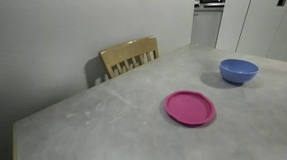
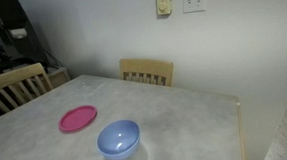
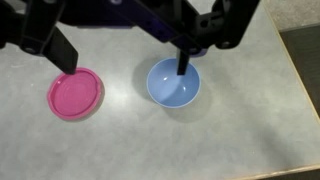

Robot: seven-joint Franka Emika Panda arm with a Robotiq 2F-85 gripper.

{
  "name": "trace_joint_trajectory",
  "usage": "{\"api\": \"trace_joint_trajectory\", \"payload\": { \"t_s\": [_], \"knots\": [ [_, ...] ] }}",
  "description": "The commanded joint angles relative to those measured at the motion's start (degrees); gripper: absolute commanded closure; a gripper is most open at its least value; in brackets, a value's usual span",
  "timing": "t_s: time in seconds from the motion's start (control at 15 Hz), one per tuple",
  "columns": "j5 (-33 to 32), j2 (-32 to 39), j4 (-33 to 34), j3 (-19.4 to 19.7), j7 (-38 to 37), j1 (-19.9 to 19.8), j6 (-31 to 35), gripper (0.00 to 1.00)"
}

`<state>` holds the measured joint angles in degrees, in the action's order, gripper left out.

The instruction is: Cover the bowl with the pink thing

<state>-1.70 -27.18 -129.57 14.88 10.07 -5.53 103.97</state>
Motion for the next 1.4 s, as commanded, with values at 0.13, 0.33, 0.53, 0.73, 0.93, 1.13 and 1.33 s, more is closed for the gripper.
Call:
{"api": "trace_joint_trajectory", "payload": {
  "t_s": [0.13, 0.33, 0.53, 0.73, 0.93, 1.13, 1.33],
  "knots": [
    [1.12, 1.92, 1.00, -1.82, 0.59, -0.13, 0.18, 0.00],
    [1.54, 4.61, 1.35, -4.45, 0.96, 2.08, 0.79, 0.00],
    [1.28, 7.93, 1.99, -7.03, 1.83, 4.39, 1.01, 0.00],
    [-0.84, 12.03, 2.22, -9.20, 4.57, 6.10, 4.94, 0.00],
    [-0.28, 16.24, 2.49, -9.78, 11.14, 7.37, 7.91, 0.00],
    [-0.15, 15.20, 1.19, -10.51, 9.14, 6.86, 7.78, 0.00],
    [0.00, 14.56, 1.01, -10.84, 3.84, 6.27, 8.70, 0.00]
  ]
}}
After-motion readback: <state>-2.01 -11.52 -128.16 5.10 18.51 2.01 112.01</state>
